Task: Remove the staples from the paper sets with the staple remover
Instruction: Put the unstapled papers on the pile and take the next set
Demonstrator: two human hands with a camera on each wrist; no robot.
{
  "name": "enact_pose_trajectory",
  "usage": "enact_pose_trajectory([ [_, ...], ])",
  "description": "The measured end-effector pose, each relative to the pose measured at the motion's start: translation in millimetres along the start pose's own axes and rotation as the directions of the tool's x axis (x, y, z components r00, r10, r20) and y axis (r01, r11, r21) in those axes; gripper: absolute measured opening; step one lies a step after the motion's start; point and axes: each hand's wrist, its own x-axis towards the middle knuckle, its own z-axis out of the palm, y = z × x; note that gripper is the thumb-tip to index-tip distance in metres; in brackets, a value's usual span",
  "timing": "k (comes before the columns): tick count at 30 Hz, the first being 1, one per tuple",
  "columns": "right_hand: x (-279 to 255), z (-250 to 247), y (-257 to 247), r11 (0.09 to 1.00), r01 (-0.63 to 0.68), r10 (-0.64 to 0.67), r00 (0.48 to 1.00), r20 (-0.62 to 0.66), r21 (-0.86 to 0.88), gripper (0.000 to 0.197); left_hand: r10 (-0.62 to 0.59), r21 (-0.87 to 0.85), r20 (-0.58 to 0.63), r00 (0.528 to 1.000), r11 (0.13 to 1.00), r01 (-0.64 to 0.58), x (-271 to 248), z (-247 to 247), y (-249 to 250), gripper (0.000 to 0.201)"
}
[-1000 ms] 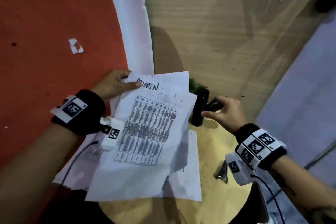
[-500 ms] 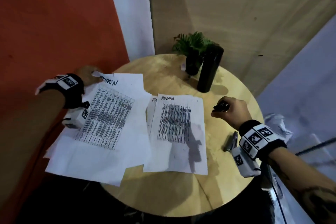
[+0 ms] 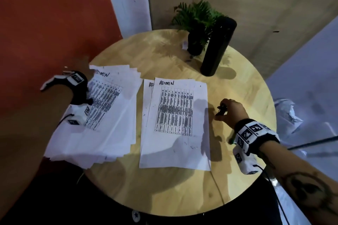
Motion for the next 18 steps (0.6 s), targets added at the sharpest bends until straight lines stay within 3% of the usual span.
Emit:
enact_pose_trajectory([
  [3, 0.2, 6.0, 0.3, 0.997, -0.018, 0.019, 1.000, -0.012, 0.071, 0.036, -0.007, 0.085, 0.072, 0.997, 0.996, 0.001, -16.1, 30.5, 7.2, 0.051],
  [7, -0.7, 7.9, -2.2, 0.992, -0.058, 0.062, 0.998, -0.030, 0.115, 0.032, 0.126, 0.058, 0.146, 0.981, 0.989, -0.136, -48.3, 70.4, 42.8, 0.041],
  [9, -2.6, 7.9, -3.4, 0.996, -0.040, 0.044, 0.998, -0.046, 0.079, 0.026, 0.135, -0.012, 0.205, 0.969, 0.991, -0.136, -58.0, 86.0, 66.8, 0.043],
  [12, -5.9, 8.3, -3.4, 0.999, -0.023, 0.024, 1.000, -0.009, 0.040, 0.024, 0.033, -0.059, 0.293, 0.955, 0.998, -0.017, -68.8, 107.9, 94.8, 0.069],
  [14, -8.8, 7.5, -2.2, 0.996, -0.060, 0.060, 0.998, 0.016, 0.065, 0.034, -0.054, -0.054, 0.321, 0.946, 0.996, 0.075, -75.8, 120.6, 107.5, 0.089],
  [18, -13.0, 9.9, -1.8, 0.996, -0.076, 0.073, 0.995, 0.061, 0.044, 0.037, -0.164, 0.050, 0.306, 0.938, 0.987, 0.156, -88.1, 131.1, 122.5, 0.107],
])
